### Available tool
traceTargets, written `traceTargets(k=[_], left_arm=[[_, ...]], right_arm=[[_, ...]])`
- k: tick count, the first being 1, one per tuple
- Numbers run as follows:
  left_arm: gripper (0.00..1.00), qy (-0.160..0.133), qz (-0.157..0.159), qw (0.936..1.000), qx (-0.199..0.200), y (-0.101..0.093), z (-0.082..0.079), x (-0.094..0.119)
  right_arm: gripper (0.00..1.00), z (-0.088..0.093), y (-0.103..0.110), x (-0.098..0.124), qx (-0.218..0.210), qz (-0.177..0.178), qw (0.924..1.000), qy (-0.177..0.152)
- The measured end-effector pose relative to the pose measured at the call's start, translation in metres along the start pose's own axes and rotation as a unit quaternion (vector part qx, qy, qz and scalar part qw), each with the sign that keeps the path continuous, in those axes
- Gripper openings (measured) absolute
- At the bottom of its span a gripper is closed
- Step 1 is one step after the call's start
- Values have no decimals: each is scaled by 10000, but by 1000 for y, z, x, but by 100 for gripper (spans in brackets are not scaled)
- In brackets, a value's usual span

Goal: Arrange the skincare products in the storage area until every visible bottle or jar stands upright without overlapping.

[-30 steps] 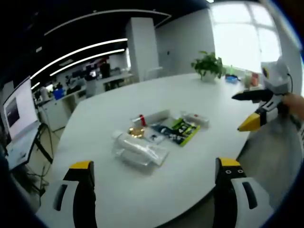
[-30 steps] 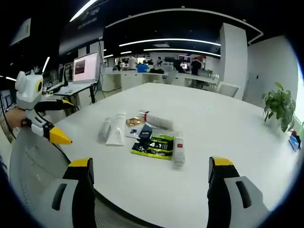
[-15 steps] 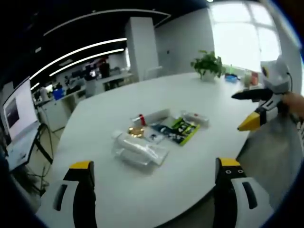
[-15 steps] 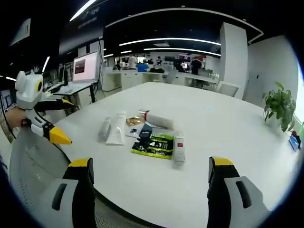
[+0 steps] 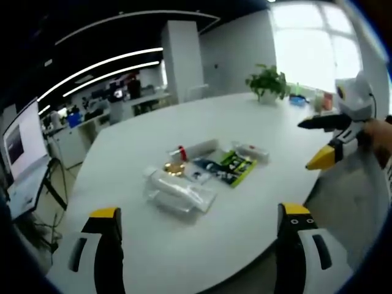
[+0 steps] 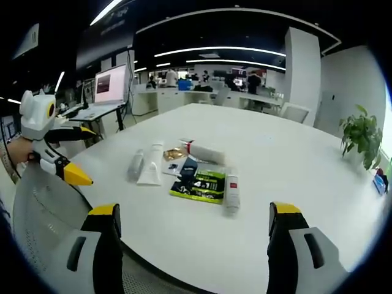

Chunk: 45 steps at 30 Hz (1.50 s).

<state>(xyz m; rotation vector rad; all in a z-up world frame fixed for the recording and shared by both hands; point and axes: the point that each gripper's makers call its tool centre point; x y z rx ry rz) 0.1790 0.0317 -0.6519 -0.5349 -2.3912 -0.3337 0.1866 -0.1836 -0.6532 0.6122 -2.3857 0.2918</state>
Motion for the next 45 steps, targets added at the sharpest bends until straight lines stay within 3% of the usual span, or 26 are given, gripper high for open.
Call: traceTargets(k=[21,31,45], left_arm=[[99,156,191,9997,62,-4,2,-4],[99,62,253,9995,161,1,-5,-9],[98,-30,284,9994,183,11,-15,-20]], right_arm=[[100,-6,2,-1,44,-146,9999,-10],[100,-23,0,-6,262,-226,9994,-76],[100,-42,-19,-19,645,-259,9976,61]])
Point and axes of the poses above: the point that each gripper's makers call its tool centre point, and the gripper's own axes: x roughly backward along the fingers, y roughly to its left, z roughly out of its underside, and after that the axes turned 12 degrees about y, right-handed
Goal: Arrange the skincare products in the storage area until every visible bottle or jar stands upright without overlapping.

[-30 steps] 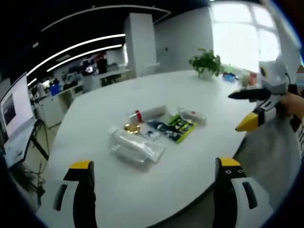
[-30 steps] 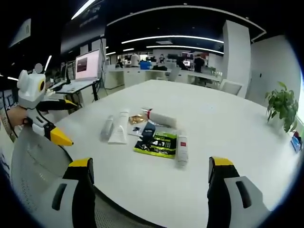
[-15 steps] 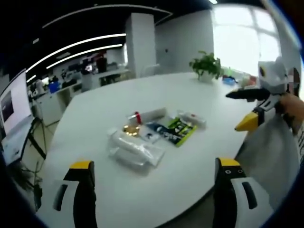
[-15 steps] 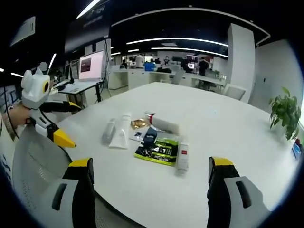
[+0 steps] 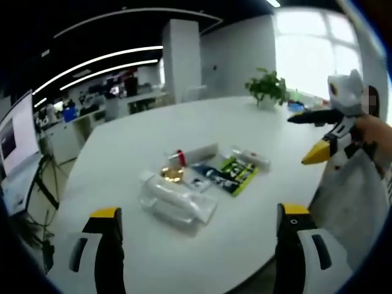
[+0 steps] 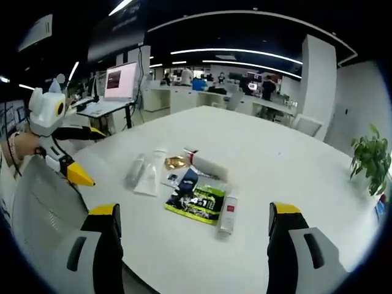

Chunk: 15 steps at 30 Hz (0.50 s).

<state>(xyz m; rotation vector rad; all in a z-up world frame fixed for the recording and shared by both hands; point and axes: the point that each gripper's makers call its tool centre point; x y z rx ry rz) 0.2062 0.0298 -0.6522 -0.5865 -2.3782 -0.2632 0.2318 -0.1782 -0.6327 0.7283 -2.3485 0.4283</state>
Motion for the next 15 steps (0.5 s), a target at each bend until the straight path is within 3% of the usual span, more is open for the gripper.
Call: traceTargets(k=[7,15], left_arm=[[98,-30,-43,10000,14,6,1,-8],[98,-28,-73,9999,95,11,4,-12]], right_arm=[[100,-22,-13,-10,305,-44,9995,-35],[100,-39,-12,-35,683,-310,9971,105]])
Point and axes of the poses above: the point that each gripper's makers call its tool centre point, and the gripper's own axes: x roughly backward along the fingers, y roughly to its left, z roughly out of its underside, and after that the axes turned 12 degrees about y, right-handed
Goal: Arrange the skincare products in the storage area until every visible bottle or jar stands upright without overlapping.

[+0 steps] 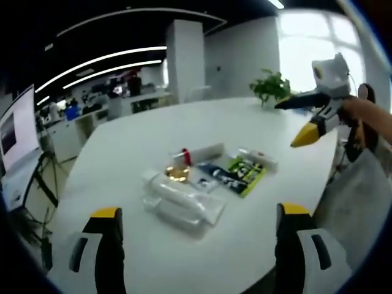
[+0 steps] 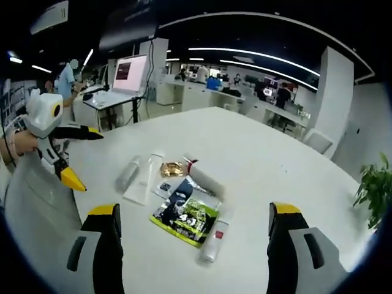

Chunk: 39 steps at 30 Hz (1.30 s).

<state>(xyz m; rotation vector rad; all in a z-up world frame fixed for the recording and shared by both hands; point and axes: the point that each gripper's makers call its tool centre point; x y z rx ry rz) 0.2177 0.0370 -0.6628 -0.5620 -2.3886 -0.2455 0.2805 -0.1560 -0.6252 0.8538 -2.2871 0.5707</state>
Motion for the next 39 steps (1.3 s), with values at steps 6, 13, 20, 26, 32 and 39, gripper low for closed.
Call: traceTargets(k=[6,13,20,26,32,39], left_arm=[[97,-42,81,9999,135,-3,0,-1],[97,-32,31,9997,247,-1,1,-3],[97,-54,-16,9996,284,2,1,-2],[97,-50,-33,9995,312,5,2,-2],[97,-31,-41,9995,311,10,4,-4],[97,-36,-55,9995,323,11,4,-5]], right_arm=[[100,-7,-4,-20,211,-146,9995,161],[100,-8,-6,-43,523,-345,9970,458],[99,-12,-13,-62,820,-433,9935,659],[95,-17,-18,-78,1140,-618,9883,799],[94,-21,-23,-93,1395,-629,9840,913],[87,-23,-26,-111,1476,-825,9798,1070]])
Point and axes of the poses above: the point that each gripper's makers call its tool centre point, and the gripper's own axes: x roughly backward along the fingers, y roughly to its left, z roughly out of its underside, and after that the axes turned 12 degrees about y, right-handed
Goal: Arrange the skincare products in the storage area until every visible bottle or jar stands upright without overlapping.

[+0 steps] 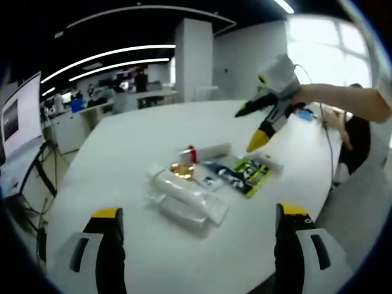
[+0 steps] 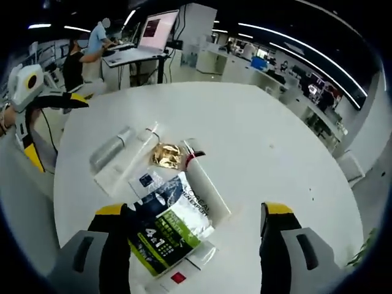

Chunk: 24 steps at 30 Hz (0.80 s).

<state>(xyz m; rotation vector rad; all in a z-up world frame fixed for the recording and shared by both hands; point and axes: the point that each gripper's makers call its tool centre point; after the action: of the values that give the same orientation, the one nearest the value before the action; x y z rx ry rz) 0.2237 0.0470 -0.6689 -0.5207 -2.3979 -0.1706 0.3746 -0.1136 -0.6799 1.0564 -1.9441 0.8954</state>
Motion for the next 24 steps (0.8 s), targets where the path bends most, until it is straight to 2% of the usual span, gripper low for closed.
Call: traceTargets(k=[7,12,15,18,24], left_arm=[[96,29,-66,10000,-66,4,2,-1],[96,33,-74,10000,-31,2,1,-1],[96,50,-81,10000,-21,2,2,-1],[96,45,-84,9999,-35,0,1,0],[95,51,-104,9999,-17,0,1,1]], right_arm=[[85,-5,-3,-12,199,-57,9997,89],[75,-11,-7,-22,392,-155,9991,68],[66,-17,-12,-27,663,-188,9976,47],[66,-19,-13,-34,796,-297,9963,127],[57,-19,-15,-46,1023,-437,9932,331]])
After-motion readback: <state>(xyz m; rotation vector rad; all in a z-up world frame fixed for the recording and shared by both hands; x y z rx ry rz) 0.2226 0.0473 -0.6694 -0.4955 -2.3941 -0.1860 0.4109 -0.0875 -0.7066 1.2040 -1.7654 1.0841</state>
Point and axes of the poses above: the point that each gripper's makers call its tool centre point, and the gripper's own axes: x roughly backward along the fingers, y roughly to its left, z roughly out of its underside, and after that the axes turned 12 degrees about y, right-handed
